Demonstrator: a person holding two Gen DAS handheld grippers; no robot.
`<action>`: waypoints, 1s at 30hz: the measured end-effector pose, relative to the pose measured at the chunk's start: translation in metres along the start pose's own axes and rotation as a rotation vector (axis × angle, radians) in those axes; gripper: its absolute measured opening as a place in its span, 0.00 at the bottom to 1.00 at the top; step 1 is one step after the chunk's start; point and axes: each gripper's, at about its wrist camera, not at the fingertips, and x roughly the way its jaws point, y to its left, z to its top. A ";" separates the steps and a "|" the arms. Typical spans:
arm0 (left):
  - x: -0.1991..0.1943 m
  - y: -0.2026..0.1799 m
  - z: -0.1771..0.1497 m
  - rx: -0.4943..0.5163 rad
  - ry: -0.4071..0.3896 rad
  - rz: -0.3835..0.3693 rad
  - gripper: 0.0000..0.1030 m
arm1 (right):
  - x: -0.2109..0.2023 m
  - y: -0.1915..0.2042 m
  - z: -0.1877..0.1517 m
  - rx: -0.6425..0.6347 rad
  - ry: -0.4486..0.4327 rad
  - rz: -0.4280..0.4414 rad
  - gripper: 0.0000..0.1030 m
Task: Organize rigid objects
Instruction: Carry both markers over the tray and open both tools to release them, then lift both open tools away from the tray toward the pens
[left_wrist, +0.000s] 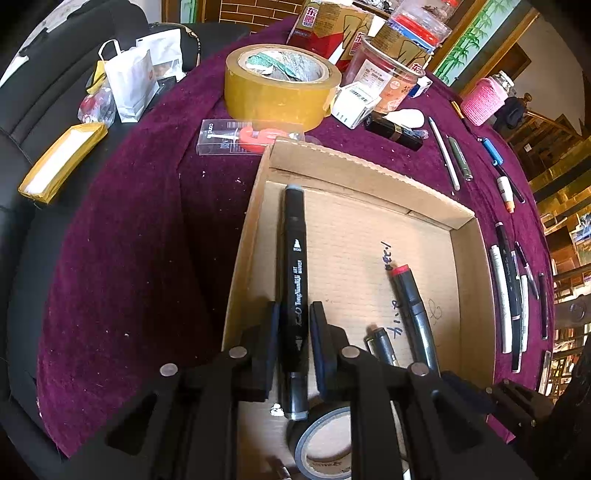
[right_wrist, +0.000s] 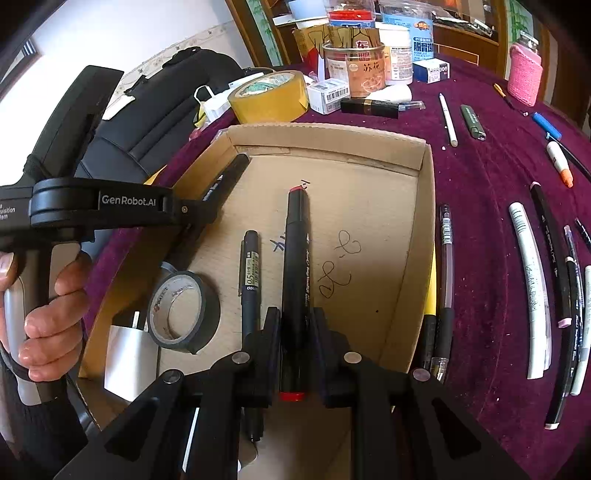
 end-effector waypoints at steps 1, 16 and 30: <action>0.000 -0.002 0.000 0.009 0.000 -0.010 0.23 | 0.001 0.000 0.000 -0.001 0.003 -0.003 0.18; -0.068 -0.044 -0.048 0.004 -0.210 0.111 0.60 | -0.053 -0.012 -0.026 0.024 -0.094 0.200 0.33; -0.082 -0.160 -0.127 0.156 -0.286 0.181 0.67 | -0.108 -0.076 -0.091 0.125 -0.171 0.228 0.52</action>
